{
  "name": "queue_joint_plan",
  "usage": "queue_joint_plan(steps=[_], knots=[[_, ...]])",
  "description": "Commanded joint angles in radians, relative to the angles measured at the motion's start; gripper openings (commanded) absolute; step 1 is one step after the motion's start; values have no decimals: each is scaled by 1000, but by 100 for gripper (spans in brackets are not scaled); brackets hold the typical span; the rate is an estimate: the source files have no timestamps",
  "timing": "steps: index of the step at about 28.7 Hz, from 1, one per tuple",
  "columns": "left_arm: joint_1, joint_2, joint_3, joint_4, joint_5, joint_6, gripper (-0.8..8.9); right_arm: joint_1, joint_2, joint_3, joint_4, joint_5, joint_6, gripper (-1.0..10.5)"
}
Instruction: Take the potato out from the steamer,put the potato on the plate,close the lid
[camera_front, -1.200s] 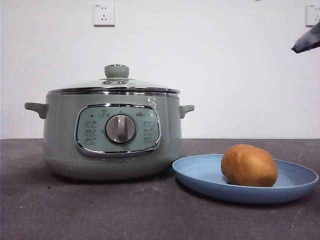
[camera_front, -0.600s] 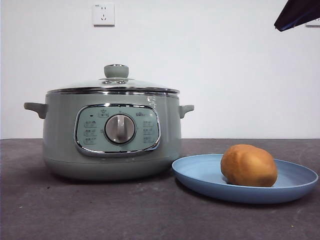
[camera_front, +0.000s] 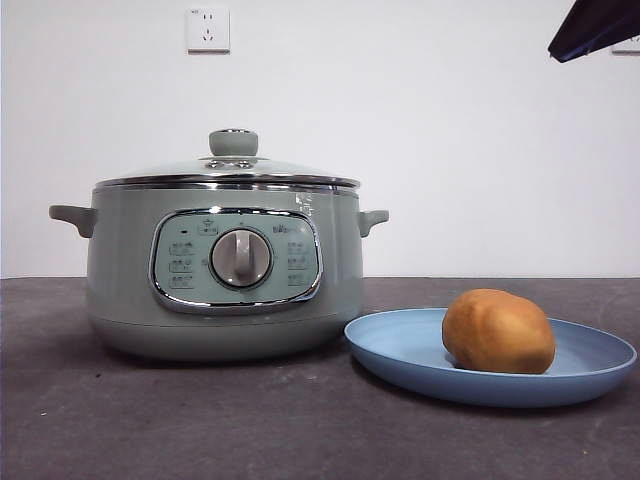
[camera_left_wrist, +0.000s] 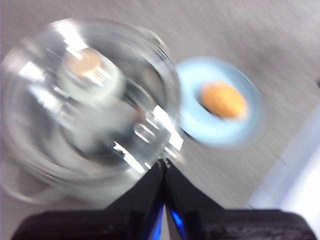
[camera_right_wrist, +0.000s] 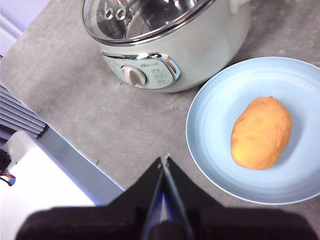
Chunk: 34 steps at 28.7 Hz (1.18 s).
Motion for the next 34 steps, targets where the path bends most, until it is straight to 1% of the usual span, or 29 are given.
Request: queue_joint_plan(steps=[1, 4, 6, 8, 10, 12, 14, 16, 24, 30, 34], knots=[[60, -67, -9, 140, -2, 55, -4, 1, -1, 2, 0, 2, 8, 0], [153, -187, -72, 346, 34, 65, -4, 1, -1, 2, 1, 3, 8, 0], [220, -291, -190, 525, 45, 65, -4, 1, -1, 2, 1, 2, 8, 0], [278, -411, -360, 714, 42, 64, -4, 1, -1, 2, 1, 2, 8, 0], [309, -500, -491, 826, 21, 64, -4, 1, -1, 2, 0, 3, 8, 0], [330, -584, -617, 903, -20, 63, -4, 1, -1, 2, 0, 3, 8, 0], [342, -652, -719, 945, -48, 60, -4, 1, -1, 2, 0, 2, 8, 0], [354, -725, -831, 978, -77, 34, -4, 1, -1, 2, 0, 2, 8, 0], [364, -943, -1162, 981, -169, -50, -4, 1, -1, 2, 0, 2, 8, 0], [364, -1040, -1320, 980, -196, -111, -4, 1, -1, 2, 0, 3, 8, 0], [364, -1081, -1375, 979, -195, -129, -4, 1, -1, 2, 1, 2, 8, 0]])
